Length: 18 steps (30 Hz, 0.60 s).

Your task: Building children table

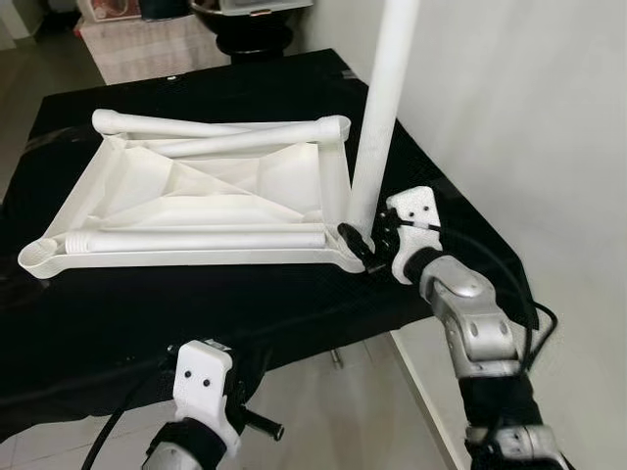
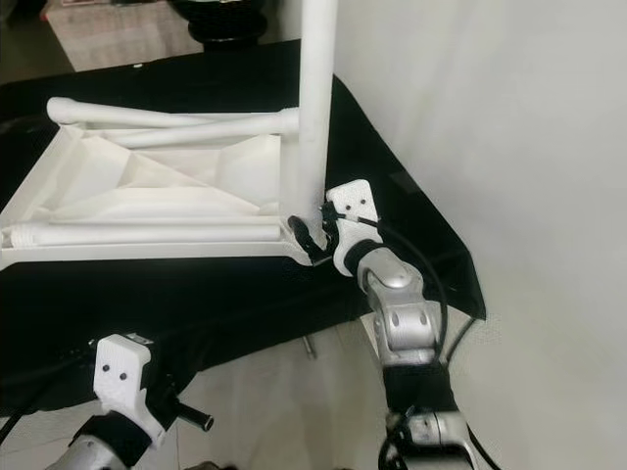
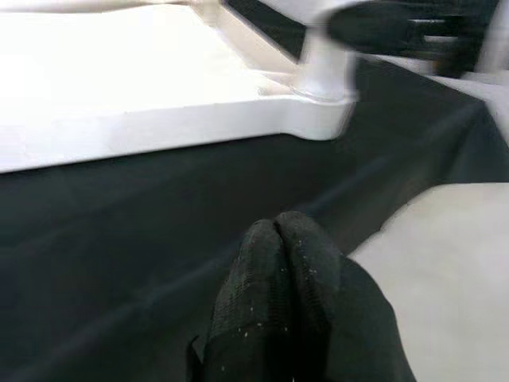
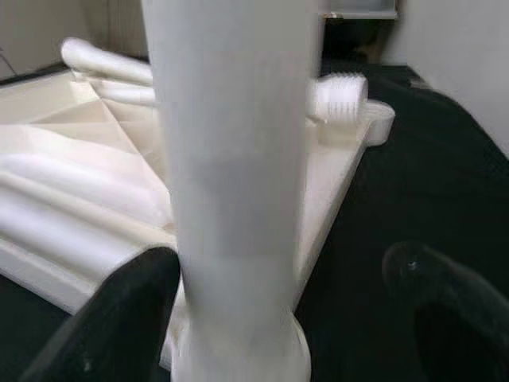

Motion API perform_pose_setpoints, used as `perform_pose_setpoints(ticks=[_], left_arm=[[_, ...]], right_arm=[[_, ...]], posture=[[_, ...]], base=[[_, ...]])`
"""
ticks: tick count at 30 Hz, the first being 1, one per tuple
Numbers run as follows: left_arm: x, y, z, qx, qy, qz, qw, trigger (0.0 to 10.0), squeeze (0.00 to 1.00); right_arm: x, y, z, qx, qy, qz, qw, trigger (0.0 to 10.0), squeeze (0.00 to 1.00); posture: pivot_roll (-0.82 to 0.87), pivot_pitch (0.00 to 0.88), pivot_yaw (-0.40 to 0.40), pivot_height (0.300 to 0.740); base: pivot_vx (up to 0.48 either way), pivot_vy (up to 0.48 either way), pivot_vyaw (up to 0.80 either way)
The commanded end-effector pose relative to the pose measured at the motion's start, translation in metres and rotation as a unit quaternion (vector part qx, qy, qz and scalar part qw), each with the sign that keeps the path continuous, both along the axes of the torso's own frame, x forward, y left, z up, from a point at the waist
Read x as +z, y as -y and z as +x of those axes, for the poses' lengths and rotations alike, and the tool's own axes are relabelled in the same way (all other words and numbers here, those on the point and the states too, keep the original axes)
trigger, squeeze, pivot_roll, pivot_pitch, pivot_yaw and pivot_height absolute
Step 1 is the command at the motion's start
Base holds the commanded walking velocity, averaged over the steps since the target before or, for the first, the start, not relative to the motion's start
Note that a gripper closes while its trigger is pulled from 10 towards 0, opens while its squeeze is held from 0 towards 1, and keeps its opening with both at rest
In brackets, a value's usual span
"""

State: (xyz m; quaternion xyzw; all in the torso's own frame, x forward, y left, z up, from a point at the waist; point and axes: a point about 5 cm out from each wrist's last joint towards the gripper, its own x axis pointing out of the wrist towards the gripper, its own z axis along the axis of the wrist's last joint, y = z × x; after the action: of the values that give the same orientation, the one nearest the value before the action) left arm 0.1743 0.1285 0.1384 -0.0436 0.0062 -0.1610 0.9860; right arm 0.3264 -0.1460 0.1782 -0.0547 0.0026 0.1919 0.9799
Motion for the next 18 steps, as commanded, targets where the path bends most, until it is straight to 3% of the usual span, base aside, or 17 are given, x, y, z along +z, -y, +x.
perform_pose_setpoints(ticks=[1, 8, 10, 12, 18], left_arm=[[-0.006, -0.007, 0.005, 0.028, -0.010, 0.001, 1.000, 10.0, 0.00], [-0.007, -0.013, 0.011, 0.053, -0.010, 0.005, 0.999, 10.0, 0.00], [-0.008, -0.027, 0.018, 0.112, -0.011, 0.011, 0.994, 10.0, 0.00], [-0.009, -0.031, 0.019, 0.131, -0.012, 0.021, 0.991, 10.0, 0.00], [-0.012, -0.038, 0.020, 0.162, -0.015, 0.054, 0.985, 10.0, 0.00]], right_arm=[[-0.007, 0.005, -0.016, 0.008, 0.009, 0.006, 1.000, 10.0, 1.00], [-0.018, 0.002, -0.033, 0.023, -0.001, 0.007, 1.000, 10.0, 1.00], [-0.030, -0.005, -0.053, 0.032, -0.003, 0.003, 0.999, 10.0, 1.00], [-0.034, -0.009, -0.060, 0.036, -0.004, 0.004, 0.999, 10.0, 1.00], [-0.040, -0.009, -0.066, 0.023, -0.004, -0.009, 1.000, 10.0, 1.00]], posture=[[0.00, 0.068, 0.006, 0.740], [-0.01, 0.064, 0.009, 0.740], [-0.03, 0.055, 0.022, 0.740], [-0.04, 0.050, 0.027, 0.740], [-0.04, 0.037, 0.037, 0.740]], base=[[0.000, 0.000, 0.00], [0.000, 0.000, 0.00], [0.000, 0.000, 0.00], [0.000, 0.000, 0.00], [0.000, 0.000, 0.00]])
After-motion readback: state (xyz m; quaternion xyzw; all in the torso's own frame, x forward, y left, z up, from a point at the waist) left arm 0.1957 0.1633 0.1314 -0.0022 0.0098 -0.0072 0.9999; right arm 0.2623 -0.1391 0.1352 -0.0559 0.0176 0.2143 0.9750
